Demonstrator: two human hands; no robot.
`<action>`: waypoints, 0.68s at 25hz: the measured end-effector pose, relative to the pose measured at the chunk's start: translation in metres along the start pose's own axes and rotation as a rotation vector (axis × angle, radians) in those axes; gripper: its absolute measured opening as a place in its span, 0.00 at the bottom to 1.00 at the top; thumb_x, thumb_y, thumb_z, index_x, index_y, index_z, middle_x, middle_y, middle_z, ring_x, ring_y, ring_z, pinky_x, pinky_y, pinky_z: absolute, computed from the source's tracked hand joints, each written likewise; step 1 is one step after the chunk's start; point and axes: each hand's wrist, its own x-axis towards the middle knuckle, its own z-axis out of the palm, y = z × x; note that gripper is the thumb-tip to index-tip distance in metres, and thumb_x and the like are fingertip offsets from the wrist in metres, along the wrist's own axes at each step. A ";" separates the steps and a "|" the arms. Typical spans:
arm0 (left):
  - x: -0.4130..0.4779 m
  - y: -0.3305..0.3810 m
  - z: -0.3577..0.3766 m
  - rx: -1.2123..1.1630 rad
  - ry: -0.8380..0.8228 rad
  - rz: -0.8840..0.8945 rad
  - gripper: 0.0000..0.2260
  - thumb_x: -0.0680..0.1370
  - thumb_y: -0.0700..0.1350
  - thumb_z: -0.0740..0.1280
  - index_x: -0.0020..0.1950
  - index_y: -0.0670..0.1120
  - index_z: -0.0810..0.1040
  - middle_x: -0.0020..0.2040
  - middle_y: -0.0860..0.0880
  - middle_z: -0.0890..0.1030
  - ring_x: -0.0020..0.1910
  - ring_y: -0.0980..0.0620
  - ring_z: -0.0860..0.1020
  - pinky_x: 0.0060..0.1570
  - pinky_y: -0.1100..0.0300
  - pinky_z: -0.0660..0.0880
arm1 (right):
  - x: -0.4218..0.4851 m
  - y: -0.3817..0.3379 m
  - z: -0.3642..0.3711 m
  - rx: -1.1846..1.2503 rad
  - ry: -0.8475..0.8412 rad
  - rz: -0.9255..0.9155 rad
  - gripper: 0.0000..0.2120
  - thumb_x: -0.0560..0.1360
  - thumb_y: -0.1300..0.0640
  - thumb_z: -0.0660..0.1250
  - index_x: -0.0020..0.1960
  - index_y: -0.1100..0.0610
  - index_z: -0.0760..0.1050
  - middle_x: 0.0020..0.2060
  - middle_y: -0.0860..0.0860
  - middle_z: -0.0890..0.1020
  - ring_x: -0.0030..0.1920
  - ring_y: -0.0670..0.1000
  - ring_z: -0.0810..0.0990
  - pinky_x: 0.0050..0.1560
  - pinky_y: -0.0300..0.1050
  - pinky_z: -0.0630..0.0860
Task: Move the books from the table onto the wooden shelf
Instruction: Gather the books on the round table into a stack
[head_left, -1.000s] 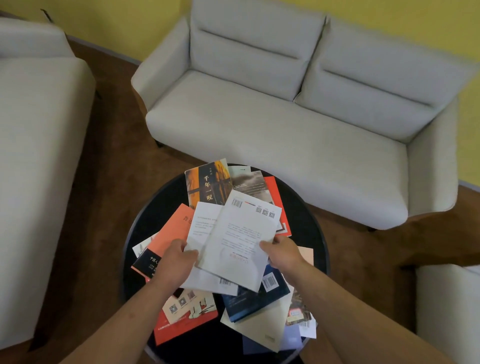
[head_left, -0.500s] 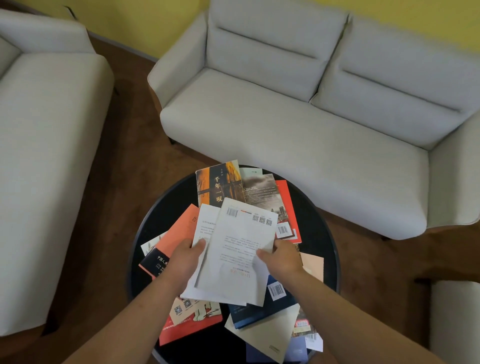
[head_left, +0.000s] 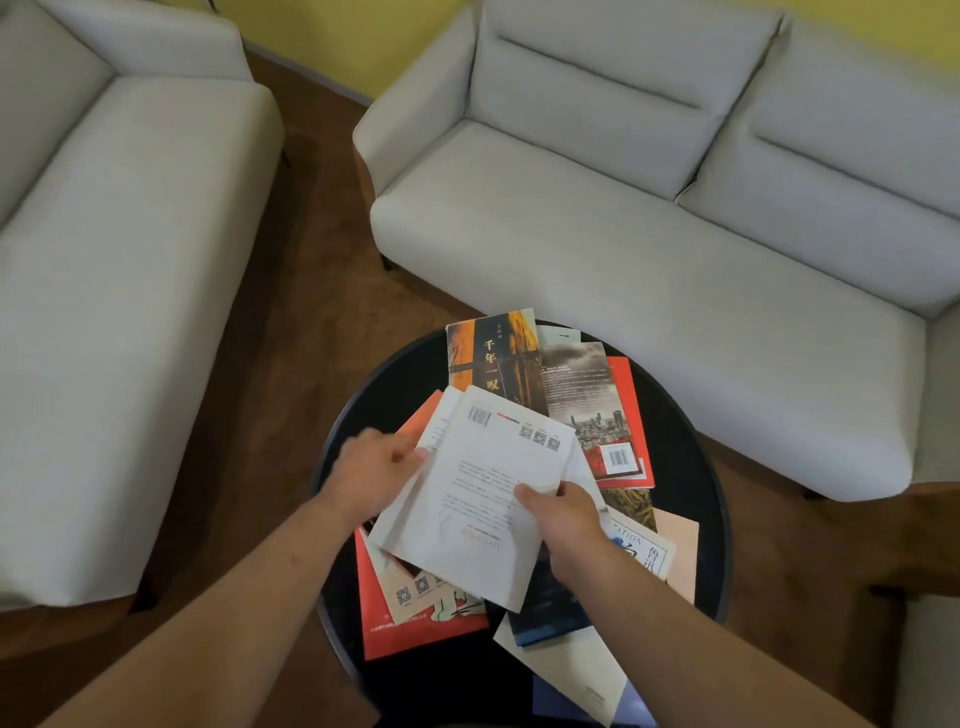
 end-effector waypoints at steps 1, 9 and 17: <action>0.007 -0.005 -0.007 0.124 0.067 -0.035 0.26 0.79 0.65 0.60 0.72 0.52 0.74 0.68 0.51 0.78 0.66 0.47 0.77 0.66 0.48 0.74 | 0.000 0.000 0.003 -0.025 0.011 -0.016 0.14 0.77 0.59 0.72 0.62 0.59 0.76 0.55 0.55 0.84 0.52 0.56 0.83 0.52 0.59 0.82; -0.002 -0.043 -0.005 0.348 -0.059 -0.219 0.29 0.77 0.71 0.53 0.65 0.51 0.73 0.57 0.52 0.77 0.53 0.50 0.78 0.57 0.52 0.79 | 0.007 -0.003 0.014 -0.244 -0.056 -0.041 0.14 0.77 0.57 0.72 0.61 0.58 0.77 0.55 0.54 0.84 0.51 0.55 0.84 0.45 0.56 0.83; -0.059 -0.087 0.029 -0.008 -0.102 -0.352 0.23 0.82 0.63 0.56 0.72 0.51 0.69 0.66 0.50 0.76 0.54 0.51 0.79 0.57 0.54 0.80 | -0.005 0.010 0.037 -0.407 -0.228 -0.068 0.15 0.78 0.56 0.71 0.63 0.53 0.73 0.56 0.50 0.83 0.53 0.52 0.83 0.51 0.49 0.82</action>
